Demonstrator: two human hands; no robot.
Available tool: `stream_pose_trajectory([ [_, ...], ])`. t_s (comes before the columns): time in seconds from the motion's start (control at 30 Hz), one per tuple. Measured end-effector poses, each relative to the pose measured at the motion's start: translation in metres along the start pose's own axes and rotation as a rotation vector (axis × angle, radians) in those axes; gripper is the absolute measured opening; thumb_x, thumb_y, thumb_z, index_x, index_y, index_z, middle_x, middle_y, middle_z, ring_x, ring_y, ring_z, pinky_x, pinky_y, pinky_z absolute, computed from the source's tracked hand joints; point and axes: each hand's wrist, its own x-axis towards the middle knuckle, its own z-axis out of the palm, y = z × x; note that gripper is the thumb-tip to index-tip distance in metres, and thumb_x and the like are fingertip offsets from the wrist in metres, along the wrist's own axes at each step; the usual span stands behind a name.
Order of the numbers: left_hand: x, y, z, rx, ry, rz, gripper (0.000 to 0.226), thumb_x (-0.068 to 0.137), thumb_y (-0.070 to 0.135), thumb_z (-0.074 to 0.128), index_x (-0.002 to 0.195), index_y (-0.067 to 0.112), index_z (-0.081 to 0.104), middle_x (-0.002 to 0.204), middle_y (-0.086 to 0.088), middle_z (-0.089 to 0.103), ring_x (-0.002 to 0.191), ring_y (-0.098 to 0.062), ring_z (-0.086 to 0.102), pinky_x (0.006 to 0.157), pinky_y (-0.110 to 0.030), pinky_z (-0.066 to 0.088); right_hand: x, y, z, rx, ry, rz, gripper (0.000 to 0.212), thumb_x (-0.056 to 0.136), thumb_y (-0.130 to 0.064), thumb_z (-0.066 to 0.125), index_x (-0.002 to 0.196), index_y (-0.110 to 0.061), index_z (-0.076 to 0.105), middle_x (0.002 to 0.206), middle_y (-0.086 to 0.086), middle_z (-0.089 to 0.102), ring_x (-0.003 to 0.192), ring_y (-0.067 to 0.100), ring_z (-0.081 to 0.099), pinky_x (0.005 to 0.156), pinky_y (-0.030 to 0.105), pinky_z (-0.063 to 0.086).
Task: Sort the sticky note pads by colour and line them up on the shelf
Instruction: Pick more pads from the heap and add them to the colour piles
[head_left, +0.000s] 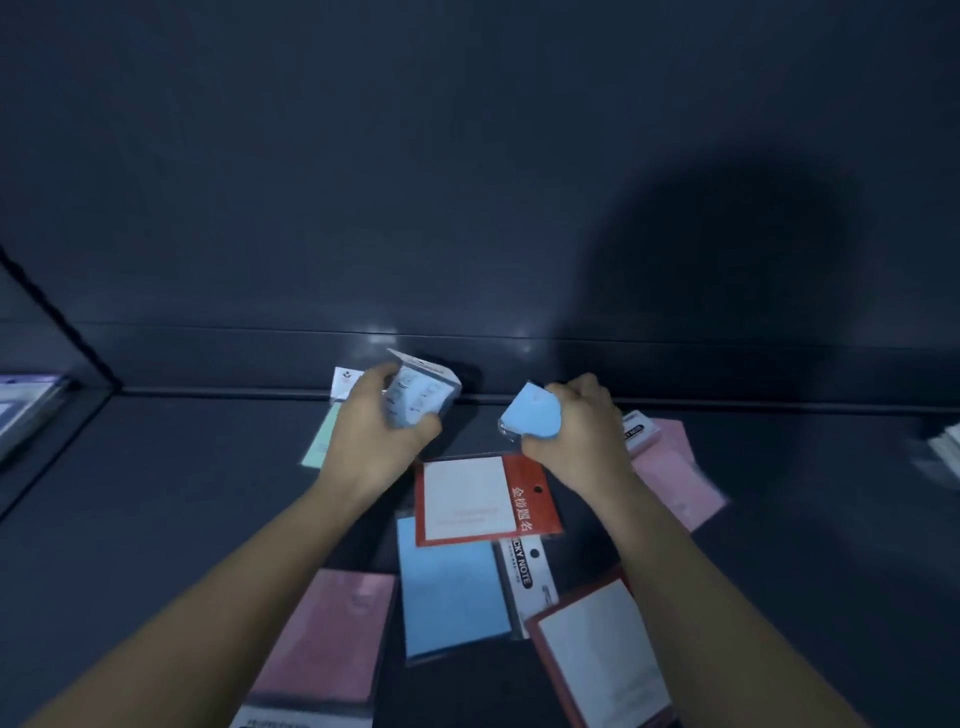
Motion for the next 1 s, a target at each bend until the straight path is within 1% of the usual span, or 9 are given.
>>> stream_pose_trajectory([
  [0.13,-0.003,-0.006,-0.025,-0.435,-0.011,-0.333,0.045,0.079,0.027,0.065,0.121,0.022,0.049,0.095,0.01,0.06,0.076,-0.01,0.058,0.064,-0.024,0.044,-0.009,-0.035,-0.009,0.305,0.039,0.053,0.051,0.069,-0.021,0.077,0.107,-0.017,0.044,0.104,0.002,0.054,0.088,0.024,0.058,0.067,0.034,0.047],
  [0.23,-0.008,-0.016,-0.052,-0.599,-0.081,-0.428,0.059,0.062,0.04,0.069,0.113,0.015,0.053,0.098,-0.004,0.061,0.082,-0.02,0.056,0.076,-0.031,0.043,-0.014,-0.07,-0.015,0.35,0.01,0.067,0.054,0.071,-0.029,0.077,0.107,-0.021,0.039,0.089,-0.007,0.053,0.079,0.017,0.057,0.077,0.035,0.047],
  [0.33,-0.02,-0.033,-0.088,-0.661,-0.113,-0.483,0.061,0.062,0.039,0.074,0.11,0.007,0.055,0.082,-0.001,0.063,0.067,-0.014,0.058,0.06,-0.024,0.045,-0.026,-0.108,-0.014,0.242,0.096,0.018,0.051,0.073,-0.035,0.074,0.11,-0.016,0.045,0.094,-0.003,0.061,0.088,0.022,0.055,0.084,0.031,0.03],
  [0.4,-0.031,-0.047,-0.118,-0.669,-0.093,-0.495,0.061,0.06,0.033,0.078,0.111,0.01,0.055,0.083,0.004,0.067,0.063,-0.007,0.059,0.052,-0.021,0.041,-0.037,-0.138,-0.011,0.32,0.111,-0.005,0.053,0.071,-0.038,0.076,0.109,-0.014,0.048,0.097,0.003,0.064,0.092,0.027,0.056,0.088,0.034,0.037],
  [0.5,-0.051,-0.069,-0.168,-0.677,-0.124,-0.503,0.078,0.043,0.037,0.08,0.111,0.012,0.051,0.085,0.002,0.06,0.068,-0.009,0.052,0.055,-0.023,0.037,-0.059,-0.194,-0.002,0.545,0.059,-0.017,0.052,0.068,-0.036,0.08,0.102,-0.013,0.048,0.089,0.001,0.062,0.085,0.024,0.059,0.075,0.034,0.047],
  [0.6,-0.077,-0.087,-0.219,-0.702,-0.125,-0.497,0.062,0.052,0.026,0.078,0.105,0.013,0.047,0.078,0.002,0.054,0.058,-0.008,0.048,0.047,-0.02,0.035,-0.085,-0.254,0.019,0.708,-0.042,-0.003,0.037,0.079,-0.033,0.073,0.094,-0.012,0.046,0.085,0.001,0.06,0.078,0.021,0.058,0.066,0.03,0.044],
  [0.73,-0.108,-0.113,-0.289,-0.84,-0.037,-0.545,0.015,0.076,0.013,0.052,0.09,0.011,0.05,0.078,-0.006,0.056,0.054,-0.014,0.047,0.05,-0.024,0.031,-0.121,-0.338,0.049,0.968,-0.259,0.104,0.016,0.091,-0.032,0.057,0.09,-0.018,0.049,0.085,-0.003,0.057,0.066,0.007,0.053,0.053,0.019,0.04],
  [0.87,-0.136,-0.142,-0.353,-1.05,0.03,-0.576,0.016,0.081,0.014,0.04,0.092,0.006,0.048,0.069,-0.01,0.061,0.05,-0.021,0.058,0.052,-0.026,0.046,-0.157,-0.41,0.072,1.151,-0.591,0.226,0.013,0.088,-0.013,0.051,0.101,-0.016,0.049,0.086,0.004,0.057,0.068,0.018,0.056,0.048,0.02,0.045],
  [1.0,-0.158,-0.171,-0.4,-1.095,0.104,-0.595,0.013,0.086,0.015,0.044,0.095,0.007,0.05,0.068,-0.011,0.063,0.059,-0.024,0.062,0.054,-0.031,0.055,-0.184,-0.458,0.085,1.25,-0.854,0.178,0.024,0.084,0.002,0.048,0.103,-0.01,0.057,0.085,0.011,0.062,0.073,0.027,0.061,0.063,0.036,0.05],
])
